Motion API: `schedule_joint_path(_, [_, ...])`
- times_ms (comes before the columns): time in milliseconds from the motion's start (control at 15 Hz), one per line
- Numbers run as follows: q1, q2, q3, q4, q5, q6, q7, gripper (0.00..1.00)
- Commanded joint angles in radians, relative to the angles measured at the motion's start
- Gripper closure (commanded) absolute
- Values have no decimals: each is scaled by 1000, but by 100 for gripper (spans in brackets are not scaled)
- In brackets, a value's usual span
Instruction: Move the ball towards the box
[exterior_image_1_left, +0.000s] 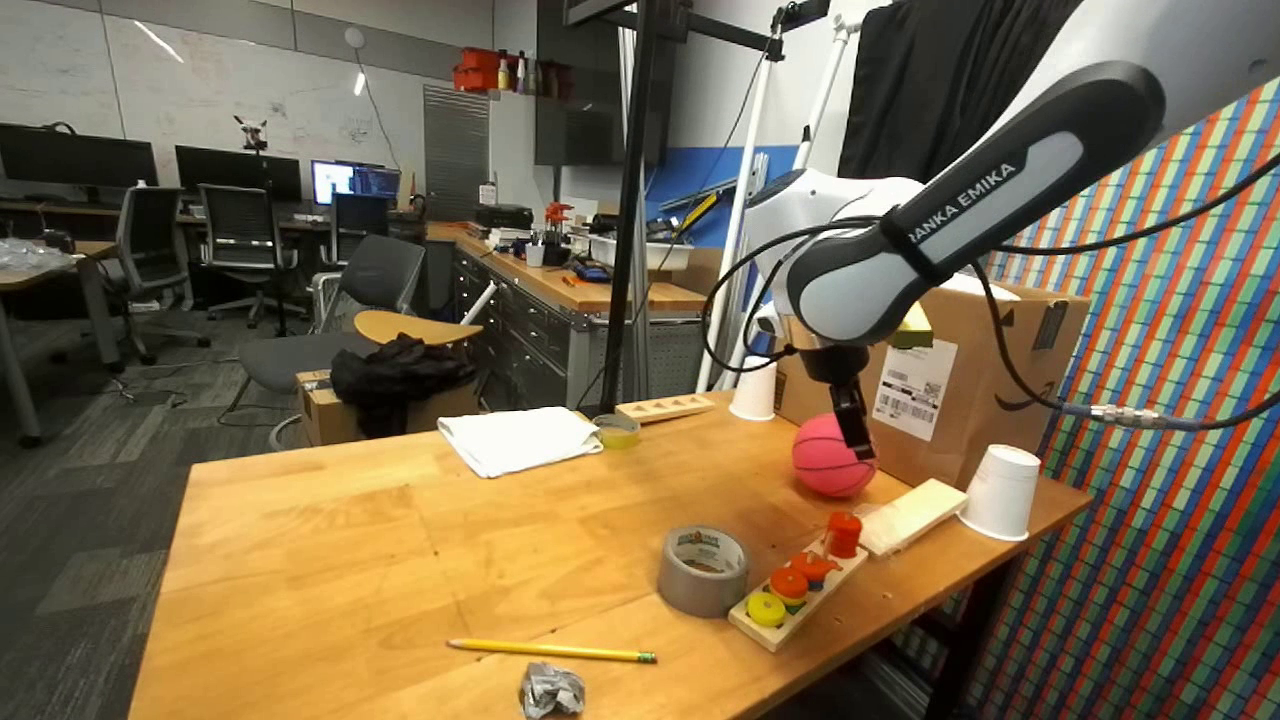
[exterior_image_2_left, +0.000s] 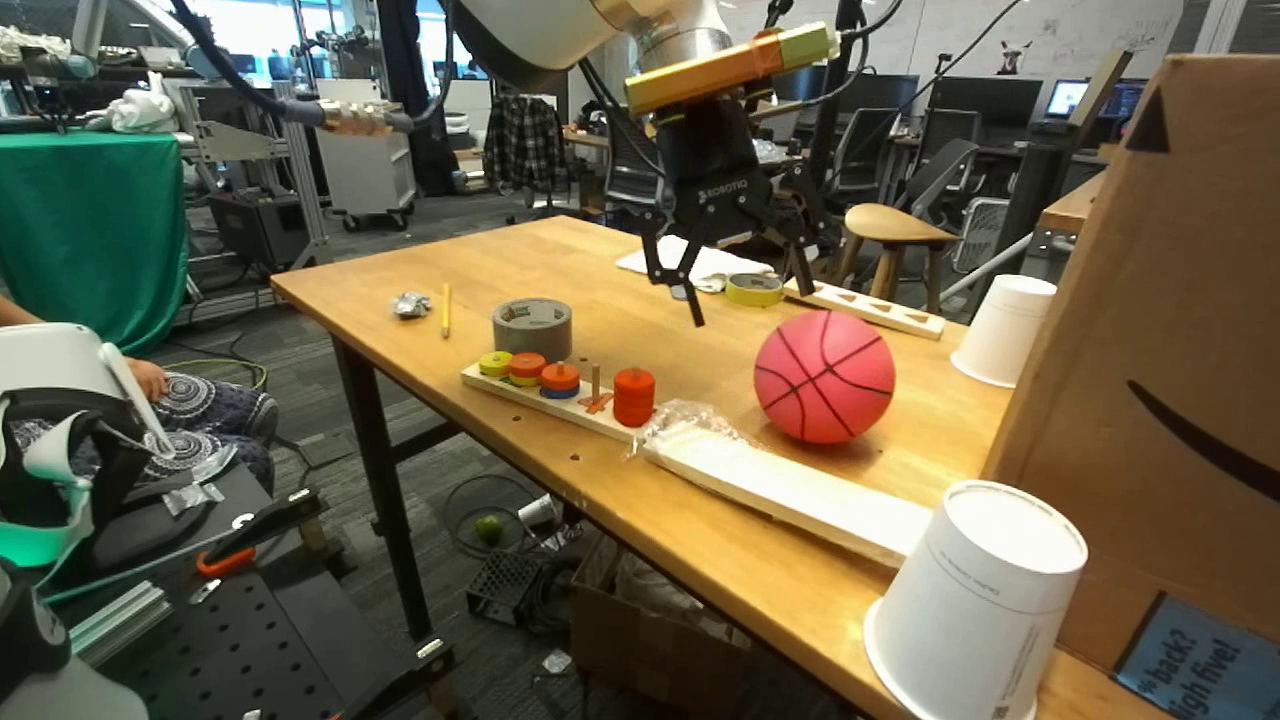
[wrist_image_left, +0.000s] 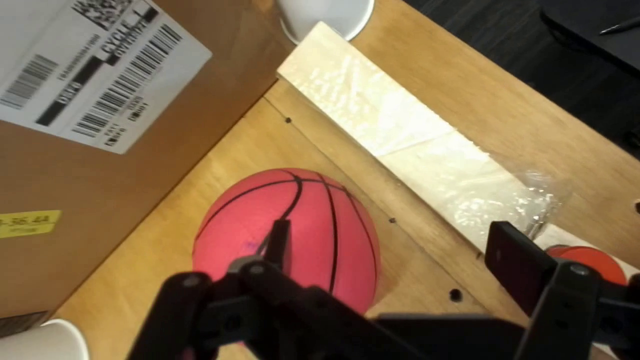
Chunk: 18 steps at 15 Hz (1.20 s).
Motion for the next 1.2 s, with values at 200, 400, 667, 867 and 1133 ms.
schedule_joint_path(200, [18,-64,22,-88,-62,133,176,0])
schedule_joint_path(400, [20,-49,27,-84,-46,117,129,0])
schedule_joint_path(667, [21,-44,28,-101,-112,117,157,0])
schedule_joint_path(867, [21,-34,28,-103,-135,114,166,0])
schedule_joint_path(1133, [20,-19,27,-93,-133,113,172,0])
